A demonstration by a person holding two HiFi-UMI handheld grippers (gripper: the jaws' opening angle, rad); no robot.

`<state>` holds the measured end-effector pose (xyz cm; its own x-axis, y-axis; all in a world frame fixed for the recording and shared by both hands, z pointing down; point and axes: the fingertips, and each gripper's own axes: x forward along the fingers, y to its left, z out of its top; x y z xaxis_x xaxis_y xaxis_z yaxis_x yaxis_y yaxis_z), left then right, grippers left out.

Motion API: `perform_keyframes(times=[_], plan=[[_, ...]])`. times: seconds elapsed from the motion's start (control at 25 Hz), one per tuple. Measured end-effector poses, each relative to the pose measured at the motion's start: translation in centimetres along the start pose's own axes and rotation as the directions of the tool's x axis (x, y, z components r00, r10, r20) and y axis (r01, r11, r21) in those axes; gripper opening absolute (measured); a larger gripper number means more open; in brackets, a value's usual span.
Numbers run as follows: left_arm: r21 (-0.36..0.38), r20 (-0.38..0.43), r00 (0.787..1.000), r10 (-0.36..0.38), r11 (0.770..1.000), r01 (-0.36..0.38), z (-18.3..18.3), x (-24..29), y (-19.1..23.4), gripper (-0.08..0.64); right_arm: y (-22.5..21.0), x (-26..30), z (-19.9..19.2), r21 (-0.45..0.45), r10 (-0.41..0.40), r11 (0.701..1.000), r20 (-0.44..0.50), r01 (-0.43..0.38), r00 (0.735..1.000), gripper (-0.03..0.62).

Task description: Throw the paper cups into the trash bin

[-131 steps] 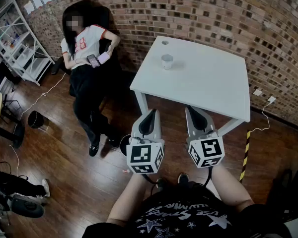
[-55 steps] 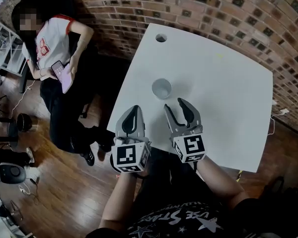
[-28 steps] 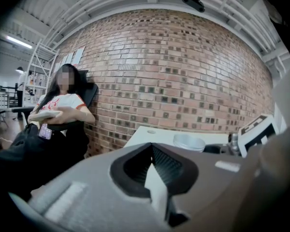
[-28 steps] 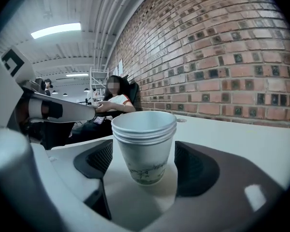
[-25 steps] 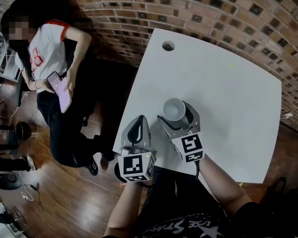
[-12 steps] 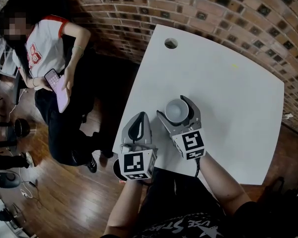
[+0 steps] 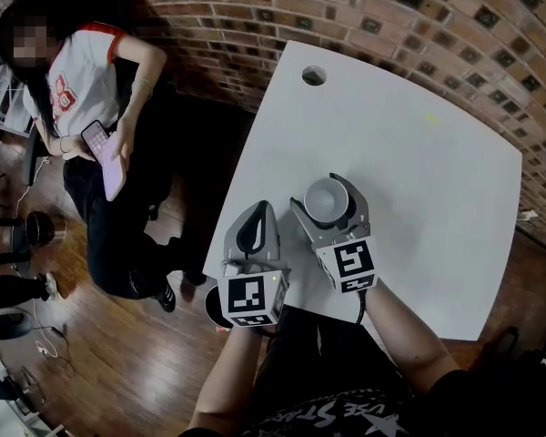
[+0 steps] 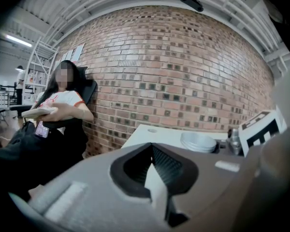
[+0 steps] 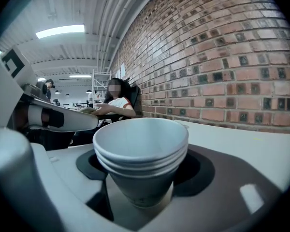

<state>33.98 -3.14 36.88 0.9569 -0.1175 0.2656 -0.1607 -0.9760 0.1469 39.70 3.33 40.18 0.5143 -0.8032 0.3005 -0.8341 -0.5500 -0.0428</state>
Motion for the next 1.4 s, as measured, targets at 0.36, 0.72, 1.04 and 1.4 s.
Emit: perform_keyframes(times=[0.36,0.72,1.04,1.4], plan=[[-0.032,-0.027,1.000,0.010,0.999,-0.011,-0.3,-0.9,-2.0,0.005,0.2,-2.2,0.8,0.000,0.024,1.000,0.027,-0.024,0.999,0.351],[-0.031,0.011,0.997,0.071,0.997,-0.071,0.5,-4.4,-4.5,0.005,1.1,-5.7,2.5,-0.018,0.117,0.993,0.065,-0.116,0.991,0.350],[-0.047,0.054,0.962,0.267,0.963,-0.264,-0.6,-11.4,-2.1,0.005,7.6,-7.6,3.6,-0.065,0.312,0.949,0.080,-0.308,0.947,0.350],[-0.125,0.070,0.906,0.418,0.904,-0.408,-2.5,-19.6,2.7,0.005,17.5,-8.2,3.4,-0.138,0.468,0.879,0.071,-0.456,0.881,0.350]])
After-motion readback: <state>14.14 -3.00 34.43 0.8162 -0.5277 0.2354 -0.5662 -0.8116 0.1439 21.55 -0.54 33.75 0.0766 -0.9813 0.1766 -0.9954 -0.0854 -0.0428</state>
